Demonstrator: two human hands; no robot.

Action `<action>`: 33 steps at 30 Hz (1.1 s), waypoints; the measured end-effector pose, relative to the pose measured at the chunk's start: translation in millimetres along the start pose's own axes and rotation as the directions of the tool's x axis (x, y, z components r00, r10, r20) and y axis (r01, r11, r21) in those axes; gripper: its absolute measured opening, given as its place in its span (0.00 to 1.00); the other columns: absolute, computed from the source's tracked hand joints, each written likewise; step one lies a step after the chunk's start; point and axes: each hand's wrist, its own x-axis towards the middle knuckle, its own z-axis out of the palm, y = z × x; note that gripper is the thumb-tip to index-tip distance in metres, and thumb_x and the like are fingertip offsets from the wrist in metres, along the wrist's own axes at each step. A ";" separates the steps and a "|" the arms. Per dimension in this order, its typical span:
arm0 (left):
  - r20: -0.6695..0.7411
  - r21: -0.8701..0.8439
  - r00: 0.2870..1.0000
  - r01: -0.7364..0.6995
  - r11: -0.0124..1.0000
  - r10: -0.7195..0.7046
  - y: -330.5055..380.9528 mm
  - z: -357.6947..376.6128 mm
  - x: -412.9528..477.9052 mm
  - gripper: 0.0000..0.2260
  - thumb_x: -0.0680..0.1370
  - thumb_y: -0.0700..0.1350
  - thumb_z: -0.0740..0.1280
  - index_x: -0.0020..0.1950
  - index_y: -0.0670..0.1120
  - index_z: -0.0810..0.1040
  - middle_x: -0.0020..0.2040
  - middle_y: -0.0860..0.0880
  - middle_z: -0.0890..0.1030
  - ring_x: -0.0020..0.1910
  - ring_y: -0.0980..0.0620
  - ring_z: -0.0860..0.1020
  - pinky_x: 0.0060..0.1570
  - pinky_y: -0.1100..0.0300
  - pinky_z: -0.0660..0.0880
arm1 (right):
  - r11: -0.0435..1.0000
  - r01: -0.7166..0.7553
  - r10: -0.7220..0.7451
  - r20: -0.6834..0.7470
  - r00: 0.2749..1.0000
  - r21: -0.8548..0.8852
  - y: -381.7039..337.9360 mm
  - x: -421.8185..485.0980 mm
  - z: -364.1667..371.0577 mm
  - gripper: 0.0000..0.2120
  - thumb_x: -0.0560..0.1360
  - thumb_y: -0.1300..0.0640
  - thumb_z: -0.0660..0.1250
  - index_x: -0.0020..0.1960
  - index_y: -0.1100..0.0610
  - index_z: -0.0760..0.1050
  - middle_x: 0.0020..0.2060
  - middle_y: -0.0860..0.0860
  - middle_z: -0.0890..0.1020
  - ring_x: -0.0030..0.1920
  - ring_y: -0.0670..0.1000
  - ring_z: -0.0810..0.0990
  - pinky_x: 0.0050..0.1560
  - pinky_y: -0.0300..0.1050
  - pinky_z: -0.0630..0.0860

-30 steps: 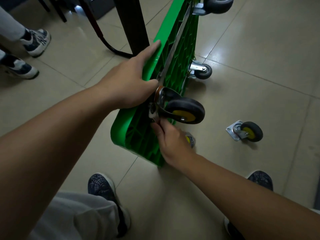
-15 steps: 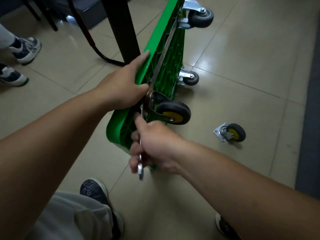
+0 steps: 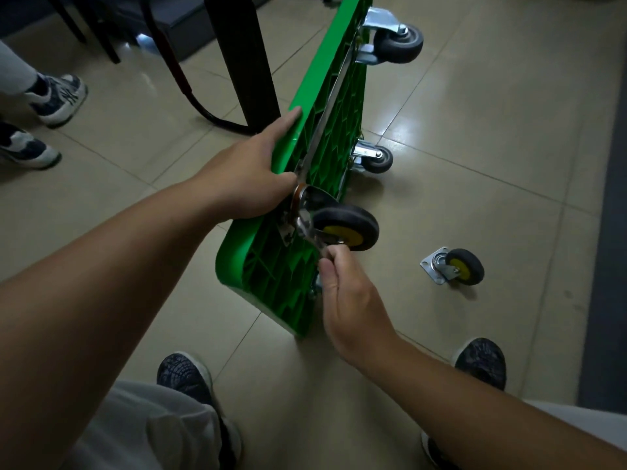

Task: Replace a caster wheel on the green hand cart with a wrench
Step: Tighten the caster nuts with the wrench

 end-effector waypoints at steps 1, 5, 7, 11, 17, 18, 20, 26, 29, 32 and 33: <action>-0.002 0.004 1.000 0.001 1.000 -0.001 0.1 -0.2 -0.3 0.39 0.80 0.44 0.66 0.80 0.70 0.49 0.59 0.47 0.76 0.39 0.49 0.81 0.42 0.51 0.81 | 1.000 0.007 -0.007 0.011 1.000 0.007 5.9 1.6 8.8 0.13 0.84 0.46 0.50 0.52 0.52 0.68 0.39 0.41 0.68 0.38 0.46 0.69 0.37 0.42 0.64; -0.005 -0.006 1.000 -0.002 1.000 0.002 -1.0 0.3 1.4 0.39 0.79 0.44 0.67 0.80 0.71 0.50 0.67 0.48 0.75 0.39 0.49 0.83 0.45 0.45 0.83 | 0.997 -0.030 0.026 0.060 0.998 0.071 16.6 9.0 29.8 0.07 0.85 0.50 0.52 0.53 0.49 0.67 0.44 0.43 0.72 0.45 0.47 0.72 0.42 0.41 0.68; -0.006 -0.011 1.000 0.001 1.000 -0.002 -0.7 1.2 2.1 0.39 0.79 0.44 0.67 0.80 0.71 0.50 0.65 0.50 0.74 0.39 0.50 0.83 0.45 0.45 0.83 | 0.988 -0.074 0.061 0.092 0.994 0.136 18.9 11.1 39.4 0.05 0.85 0.50 0.53 0.55 0.48 0.67 0.45 0.45 0.74 0.45 0.49 0.74 0.43 0.45 0.71; -0.021 -0.002 1.000 -0.007 1.000 0.007 -1.9 4.0 1.9 0.39 0.79 0.43 0.67 0.80 0.70 0.50 0.69 0.51 0.74 0.47 0.50 0.83 0.50 0.46 0.83 | 0.973 -0.072 0.049 0.108 0.993 0.221 18.7 14.7 46.8 0.06 0.84 0.48 0.54 0.55 0.49 0.68 0.43 0.46 0.75 0.43 0.49 0.75 0.42 0.51 0.74; -0.027 0.024 1.000 -0.001 1.000 0.002 -2.7 4.8 2.1 0.39 0.79 0.44 0.67 0.80 0.71 0.50 0.71 0.46 0.75 0.45 0.47 0.83 0.50 0.44 0.82 | 0.947 -0.135 0.069 0.226 0.972 0.291 3.2 11.9 36.9 0.07 0.84 0.50 0.57 0.56 0.50 0.73 0.41 0.42 0.79 0.42 0.44 0.78 0.43 0.44 0.76; -0.026 0.026 1.000 -0.002 1.000 0.003 -2.9 4.6 1.5 0.39 0.79 0.44 0.67 0.80 0.71 0.50 0.70 0.46 0.76 0.45 0.47 0.83 0.50 0.44 0.82 | 0.935 -0.165 0.086 0.251 0.964 0.314 -2.4 9.6 35.3 0.06 0.84 0.49 0.58 0.53 0.47 0.73 0.38 0.41 0.78 0.39 0.43 0.78 0.40 0.43 0.75; -0.024 0.029 1.000 0.006 1.000 -0.006 -3.4 4.1 0.7 0.39 0.79 0.45 0.67 0.80 0.71 0.50 0.67 0.46 0.77 0.43 0.46 0.83 0.48 0.44 0.82 | 0.882 -0.264 0.139 0.320 0.937 0.389 -15.5 5.8 30.6 0.09 0.84 0.49 0.57 0.46 0.45 0.71 0.31 0.43 0.76 0.33 0.45 0.76 0.35 0.46 0.72; -0.023 0.025 1.000 0.002 1.000 -0.001 -2.6 3.6 -1.9 0.37 0.80 0.45 0.65 0.81 0.69 0.49 0.63 0.44 0.77 0.44 0.44 0.81 0.48 0.45 0.81 | 0.630 -0.569 0.307 0.504 0.807 0.528 -68.1 -0.6 3.4 0.14 0.85 0.49 0.54 0.46 0.57 0.66 0.34 0.56 0.66 0.32 0.55 0.65 0.31 0.46 0.64; -0.026 0.004 1.000 -0.005 1.000 0.005 -1.8 4.0 -0.1 0.37 0.79 0.45 0.65 0.81 0.68 0.50 0.58 0.44 0.78 0.40 0.46 0.80 0.43 0.49 0.79 | 0.632 -0.559 0.262 0.531 0.806 0.536 -86.6 0.5 -15.4 0.15 0.85 0.47 0.55 0.45 0.56 0.65 0.28 0.51 0.65 0.24 0.49 0.66 0.27 0.39 0.67; -0.027 -0.019 1.000 -0.010 1.000 0.010 -2.3 3.1 0.4 0.37 0.79 0.45 0.66 0.81 0.67 0.51 0.55 0.46 0.76 0.38 0.49 0.77 0.39 0.55 0.73 | 0.566 -0.596 0.258 0.564 0.784 0.570 -105.9 -1.3 -31.0 0.16 0.85 0.46 0.55 0.43 0.54 0.64 0.25 0.48 0.62 0.22 0.46 0.62 0.24 0.36 0.62; -0.023 -0.028 1.000 -0.011 1.000 0.010 -2.0 2.6 0.5 0.38 0.79 0.45 0.66 0.81 0.67 0.51 0.55 0.46 0.75 0.38 0.49 0.78 0.39 0.55 0.74 | 0.579 -0.573 0.250 0.542 0.802 0.581 -107.5 -6.9 -29.1 0.16 0.85 0.46 0.54 0.43 0.54 0.64 0.25 0.47 0.62 0.23 0.47 0.61 0.25 0.37 0.61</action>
